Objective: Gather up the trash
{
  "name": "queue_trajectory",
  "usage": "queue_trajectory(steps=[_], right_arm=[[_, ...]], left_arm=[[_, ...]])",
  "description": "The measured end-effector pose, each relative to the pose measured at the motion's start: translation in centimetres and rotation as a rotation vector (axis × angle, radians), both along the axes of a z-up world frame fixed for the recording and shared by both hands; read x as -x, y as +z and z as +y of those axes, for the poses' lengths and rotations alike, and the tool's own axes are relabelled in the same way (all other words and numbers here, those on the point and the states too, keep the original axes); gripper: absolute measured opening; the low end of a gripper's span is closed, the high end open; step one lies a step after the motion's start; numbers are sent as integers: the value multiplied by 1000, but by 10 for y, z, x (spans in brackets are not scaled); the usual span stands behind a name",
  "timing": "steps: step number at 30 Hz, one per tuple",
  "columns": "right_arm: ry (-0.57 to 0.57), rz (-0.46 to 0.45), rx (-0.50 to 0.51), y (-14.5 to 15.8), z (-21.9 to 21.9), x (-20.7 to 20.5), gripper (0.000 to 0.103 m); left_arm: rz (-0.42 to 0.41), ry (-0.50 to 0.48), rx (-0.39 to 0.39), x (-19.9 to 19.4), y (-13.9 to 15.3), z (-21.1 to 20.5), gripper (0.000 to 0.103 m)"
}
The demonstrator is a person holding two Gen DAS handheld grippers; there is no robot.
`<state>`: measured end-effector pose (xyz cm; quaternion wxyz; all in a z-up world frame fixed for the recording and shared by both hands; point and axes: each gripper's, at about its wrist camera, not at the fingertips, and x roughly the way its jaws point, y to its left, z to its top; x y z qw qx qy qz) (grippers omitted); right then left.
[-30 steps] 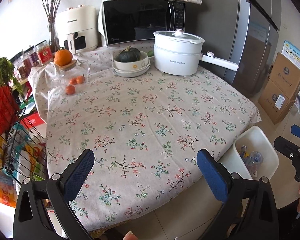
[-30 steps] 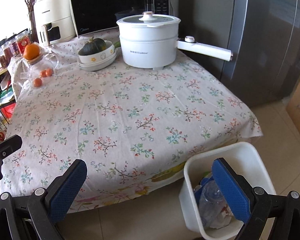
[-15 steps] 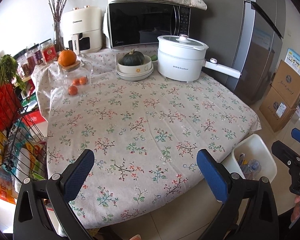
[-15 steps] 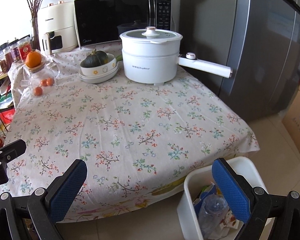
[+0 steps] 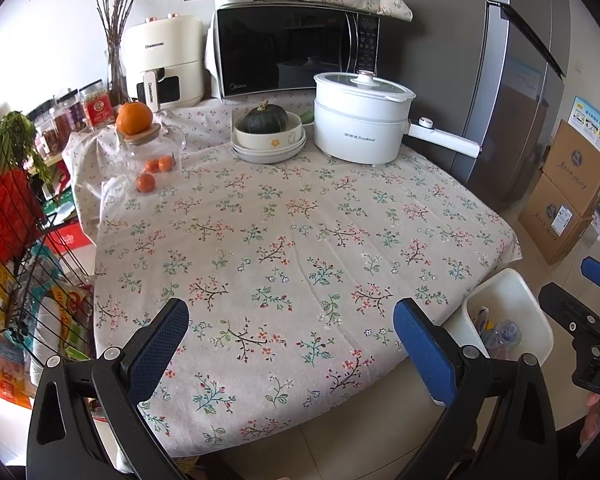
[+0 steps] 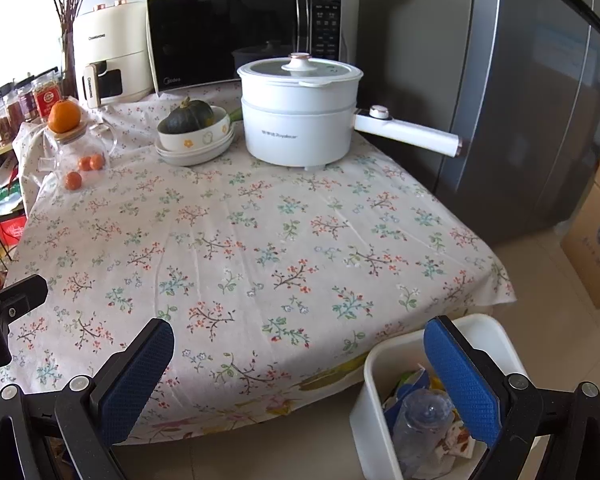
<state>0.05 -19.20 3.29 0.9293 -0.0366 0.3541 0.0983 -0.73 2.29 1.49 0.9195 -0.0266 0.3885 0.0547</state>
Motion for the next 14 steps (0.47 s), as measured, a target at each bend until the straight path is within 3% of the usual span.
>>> queue_trajectory(steps=[14], right_arm=[[4,-9,13,2,-2,1,103]], left_arm=[[13,-1,11,-1,0,-1,103]])
